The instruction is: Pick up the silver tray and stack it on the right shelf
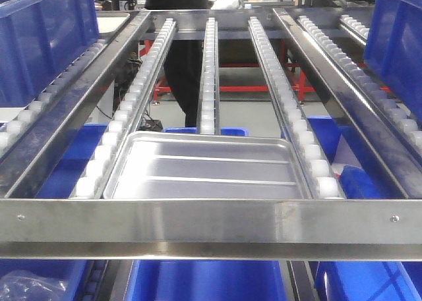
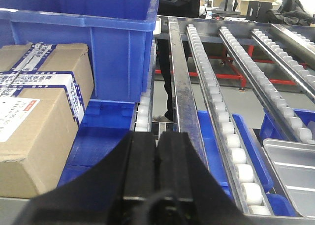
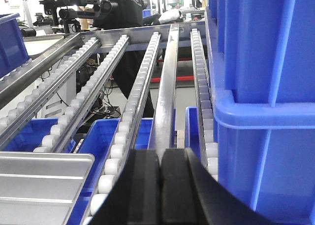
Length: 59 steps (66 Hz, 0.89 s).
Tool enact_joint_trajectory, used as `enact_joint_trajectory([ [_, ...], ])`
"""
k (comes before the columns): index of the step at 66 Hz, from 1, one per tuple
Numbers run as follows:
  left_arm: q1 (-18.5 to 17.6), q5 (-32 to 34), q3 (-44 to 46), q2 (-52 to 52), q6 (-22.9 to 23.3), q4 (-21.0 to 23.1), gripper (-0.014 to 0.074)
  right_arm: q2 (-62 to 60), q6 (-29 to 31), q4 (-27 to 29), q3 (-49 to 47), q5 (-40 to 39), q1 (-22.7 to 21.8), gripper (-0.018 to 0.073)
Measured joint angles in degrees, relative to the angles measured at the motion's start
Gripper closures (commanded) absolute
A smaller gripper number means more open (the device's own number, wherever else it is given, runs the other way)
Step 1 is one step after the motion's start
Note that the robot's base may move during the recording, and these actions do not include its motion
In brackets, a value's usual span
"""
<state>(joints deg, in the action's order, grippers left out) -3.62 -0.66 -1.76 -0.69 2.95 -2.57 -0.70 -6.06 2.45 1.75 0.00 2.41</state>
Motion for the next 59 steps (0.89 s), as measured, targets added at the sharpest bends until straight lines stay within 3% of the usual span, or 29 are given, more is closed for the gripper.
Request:
enact_joint_trajectory([
  [59, -0.1, -0.4, 0.0, 0.0, 0.3, 0.2, 0.0677, 0.0, 0.0, 0.0, 0.0, 0.0, 0.0, 0.0510],
])
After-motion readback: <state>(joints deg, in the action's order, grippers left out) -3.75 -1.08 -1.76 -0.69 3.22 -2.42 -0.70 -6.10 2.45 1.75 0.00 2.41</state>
